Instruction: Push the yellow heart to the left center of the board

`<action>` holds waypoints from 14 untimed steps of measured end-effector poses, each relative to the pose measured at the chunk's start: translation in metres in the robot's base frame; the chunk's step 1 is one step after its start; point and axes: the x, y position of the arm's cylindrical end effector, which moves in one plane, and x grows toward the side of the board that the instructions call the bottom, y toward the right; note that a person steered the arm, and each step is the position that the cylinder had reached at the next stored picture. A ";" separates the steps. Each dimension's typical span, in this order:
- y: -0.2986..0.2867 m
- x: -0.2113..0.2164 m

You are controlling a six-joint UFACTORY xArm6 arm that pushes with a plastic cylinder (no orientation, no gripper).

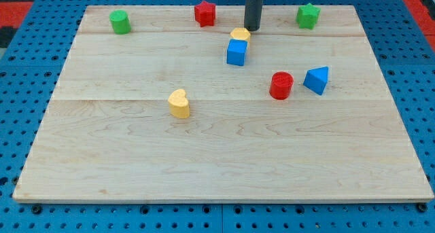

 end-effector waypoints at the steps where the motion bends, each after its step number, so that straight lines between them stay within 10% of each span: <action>1: 0.022 0.040; 4: -0.072 0.187; 7: -0.188 0.222; 14: -0.293 0.174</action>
